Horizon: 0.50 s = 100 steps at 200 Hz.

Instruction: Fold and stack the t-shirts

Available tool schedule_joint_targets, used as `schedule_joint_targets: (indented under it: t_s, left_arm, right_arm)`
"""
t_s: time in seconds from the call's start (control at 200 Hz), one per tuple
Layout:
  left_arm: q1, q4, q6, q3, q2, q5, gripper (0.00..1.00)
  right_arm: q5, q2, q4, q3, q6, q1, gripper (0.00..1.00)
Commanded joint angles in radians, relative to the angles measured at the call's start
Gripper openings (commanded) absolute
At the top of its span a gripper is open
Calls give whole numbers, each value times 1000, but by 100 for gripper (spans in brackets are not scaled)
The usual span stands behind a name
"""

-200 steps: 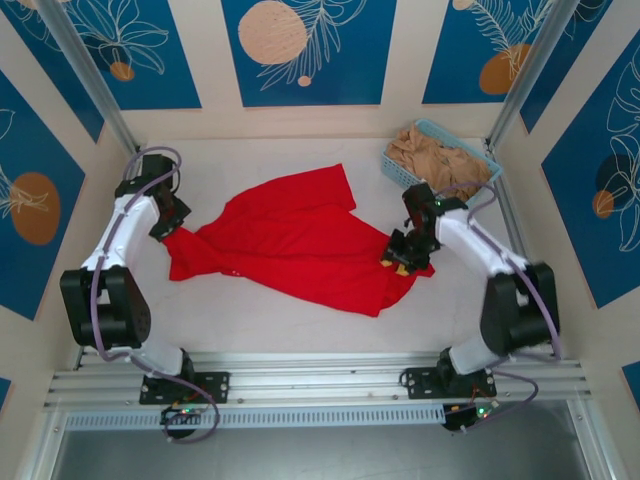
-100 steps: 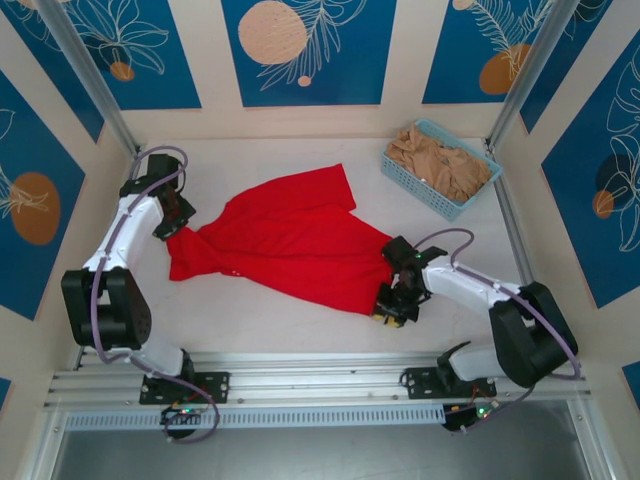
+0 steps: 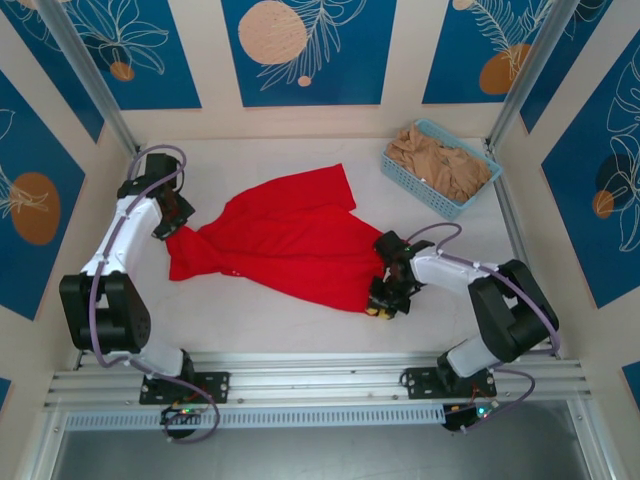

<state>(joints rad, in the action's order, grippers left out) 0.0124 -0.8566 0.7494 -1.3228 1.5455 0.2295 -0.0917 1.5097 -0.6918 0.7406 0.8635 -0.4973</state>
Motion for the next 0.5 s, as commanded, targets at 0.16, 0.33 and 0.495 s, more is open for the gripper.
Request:
schedule_joint_targets:
  t_s: [0.16,0.33,0.495]
  left_arm:
    - [-8,-36,-1,0,-38,5,0]
    - [-11,-46,10,2,-60,-1,0]
    - [-11,-59,23,-12,-106,-16,0]
  right_arm:
    - [18,2,-36,28,-14,-10,3]
    - [41,-132,-163,80,-10,-14,0]
    - [55,-276,-282,203,-34,-7,0]
